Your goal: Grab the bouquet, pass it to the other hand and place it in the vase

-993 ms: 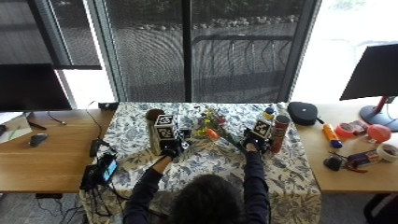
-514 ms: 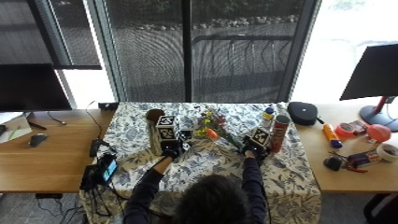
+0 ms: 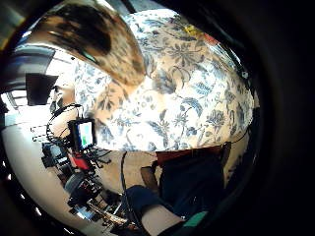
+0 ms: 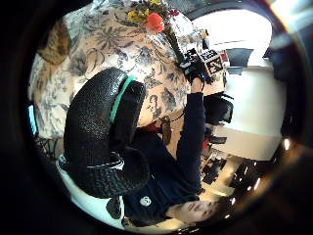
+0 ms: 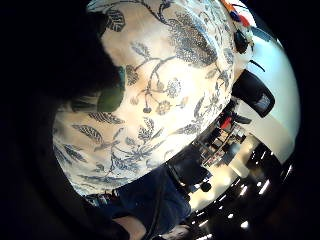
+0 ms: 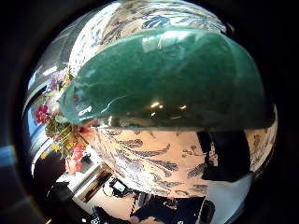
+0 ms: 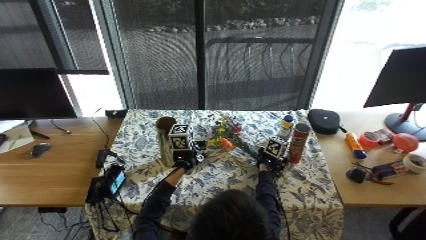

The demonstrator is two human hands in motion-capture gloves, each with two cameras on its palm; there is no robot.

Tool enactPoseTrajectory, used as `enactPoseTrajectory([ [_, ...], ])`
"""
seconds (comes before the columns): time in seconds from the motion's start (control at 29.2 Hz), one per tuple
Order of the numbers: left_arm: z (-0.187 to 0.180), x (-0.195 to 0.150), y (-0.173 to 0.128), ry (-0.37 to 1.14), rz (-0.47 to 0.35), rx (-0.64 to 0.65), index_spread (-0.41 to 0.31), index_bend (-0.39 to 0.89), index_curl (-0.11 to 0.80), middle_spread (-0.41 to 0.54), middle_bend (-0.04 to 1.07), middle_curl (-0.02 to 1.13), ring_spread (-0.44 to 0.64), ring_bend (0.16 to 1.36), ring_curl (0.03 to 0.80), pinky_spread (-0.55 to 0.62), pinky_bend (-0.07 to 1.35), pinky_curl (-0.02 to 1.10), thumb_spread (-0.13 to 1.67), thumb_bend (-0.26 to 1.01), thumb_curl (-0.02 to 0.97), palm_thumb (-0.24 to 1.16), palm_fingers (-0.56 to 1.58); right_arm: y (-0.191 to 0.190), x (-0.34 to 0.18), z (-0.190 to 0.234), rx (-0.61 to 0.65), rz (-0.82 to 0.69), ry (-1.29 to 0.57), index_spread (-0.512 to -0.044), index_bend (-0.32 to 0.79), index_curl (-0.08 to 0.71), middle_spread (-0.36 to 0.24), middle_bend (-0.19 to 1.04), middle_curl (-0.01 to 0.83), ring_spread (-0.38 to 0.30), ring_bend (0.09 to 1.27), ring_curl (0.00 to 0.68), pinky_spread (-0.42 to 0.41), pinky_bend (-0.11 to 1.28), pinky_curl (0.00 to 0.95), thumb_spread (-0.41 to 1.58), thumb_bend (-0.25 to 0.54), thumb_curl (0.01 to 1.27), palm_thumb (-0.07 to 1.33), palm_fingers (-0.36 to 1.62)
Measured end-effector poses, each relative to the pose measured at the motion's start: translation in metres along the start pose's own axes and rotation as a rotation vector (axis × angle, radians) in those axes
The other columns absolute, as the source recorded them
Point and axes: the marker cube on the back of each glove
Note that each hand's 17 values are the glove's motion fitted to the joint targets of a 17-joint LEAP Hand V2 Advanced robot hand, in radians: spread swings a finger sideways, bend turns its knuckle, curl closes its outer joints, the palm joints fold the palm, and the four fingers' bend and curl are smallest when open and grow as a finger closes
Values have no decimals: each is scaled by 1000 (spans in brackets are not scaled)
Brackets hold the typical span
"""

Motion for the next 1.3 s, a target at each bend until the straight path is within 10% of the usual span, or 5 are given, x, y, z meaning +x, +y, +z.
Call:
enactPoseTrajectory([
  [0.38,2,-6,-3,6,-16,-8,-67,169,348,178,177,323,343,494,263,411,209,324,1227,-15,268,260,317,-48,-2,-17,499,203,13,-243,270,363,-172,505,499,-214,557,366,-13,151,215,1144,106,386,1025,1092],
  [0.55,1,-8,-4,8,-11,13,-68,170,352,177,175,322,343,489,263,411,203,326,1228,-17,265,255,320,-20,13,0,335,315,166,-242,263,404,-193,508,524,-222,614,420,-129,205,271,1171,111,382,1056,1187],
  [0.68,1,-6,-2,10,-18,-7,-67,171,356,182,174,320,343,486,263,411,199,327,1229,-16,265,254,322,6,2,11,225,44,102,-243,254,430,-203,573,557,-222,649,451,-186,312,324,1130,6,342,925,1353],
  [0.96,1,-5,-5,9,-14,-7,-68,170,360,183,174,318,342,478,265,412,197,330,1230,-16,264,253,323,0,-11,-14,586,-105,-201,-245,306,483,-201,648,604,-218,712,493,-226,420,398,1089,-22,327,889,1357],
  [1.3,-7,4,-6,1,-2,-10,-68,168,362,184,173,315,342,473,268,411,198,331,1230,-15,264,252,326,21,-32,-68,697,-359,-637,-244,349,538,-200,696,641,-219,775,531,-244,499,450,1080,-26,310,855,1346],
])
